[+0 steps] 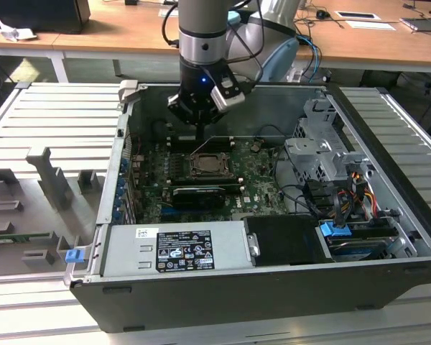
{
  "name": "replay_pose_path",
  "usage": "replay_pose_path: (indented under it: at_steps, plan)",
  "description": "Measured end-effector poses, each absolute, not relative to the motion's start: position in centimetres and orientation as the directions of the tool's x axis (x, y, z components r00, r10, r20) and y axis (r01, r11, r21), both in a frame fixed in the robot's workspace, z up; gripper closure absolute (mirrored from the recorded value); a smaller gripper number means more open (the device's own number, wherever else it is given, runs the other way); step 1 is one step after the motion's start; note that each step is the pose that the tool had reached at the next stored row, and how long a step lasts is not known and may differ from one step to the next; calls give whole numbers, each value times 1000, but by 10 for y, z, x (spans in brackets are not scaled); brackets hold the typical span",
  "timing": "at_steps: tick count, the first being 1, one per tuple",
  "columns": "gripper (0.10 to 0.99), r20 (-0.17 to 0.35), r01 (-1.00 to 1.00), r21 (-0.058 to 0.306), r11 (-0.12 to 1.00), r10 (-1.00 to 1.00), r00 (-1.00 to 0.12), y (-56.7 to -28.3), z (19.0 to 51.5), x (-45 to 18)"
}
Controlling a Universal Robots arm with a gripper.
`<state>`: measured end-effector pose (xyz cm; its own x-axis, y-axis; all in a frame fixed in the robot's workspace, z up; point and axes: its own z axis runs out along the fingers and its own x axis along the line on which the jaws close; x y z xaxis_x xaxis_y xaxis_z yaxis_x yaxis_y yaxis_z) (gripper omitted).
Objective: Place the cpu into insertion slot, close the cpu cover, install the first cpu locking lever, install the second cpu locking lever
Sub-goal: 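Install the first cpu locking lever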
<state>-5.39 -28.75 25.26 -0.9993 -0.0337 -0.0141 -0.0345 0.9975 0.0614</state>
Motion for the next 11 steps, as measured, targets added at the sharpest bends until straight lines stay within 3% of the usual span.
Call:
replay_pose_path:
  at_steps: [2,11]
  plan:
    - [980,-15,-35,80,996,-33,-999,-287,251,-53]
    - [980,-15,-35,92,995,-34,-999,-288,240,-47]
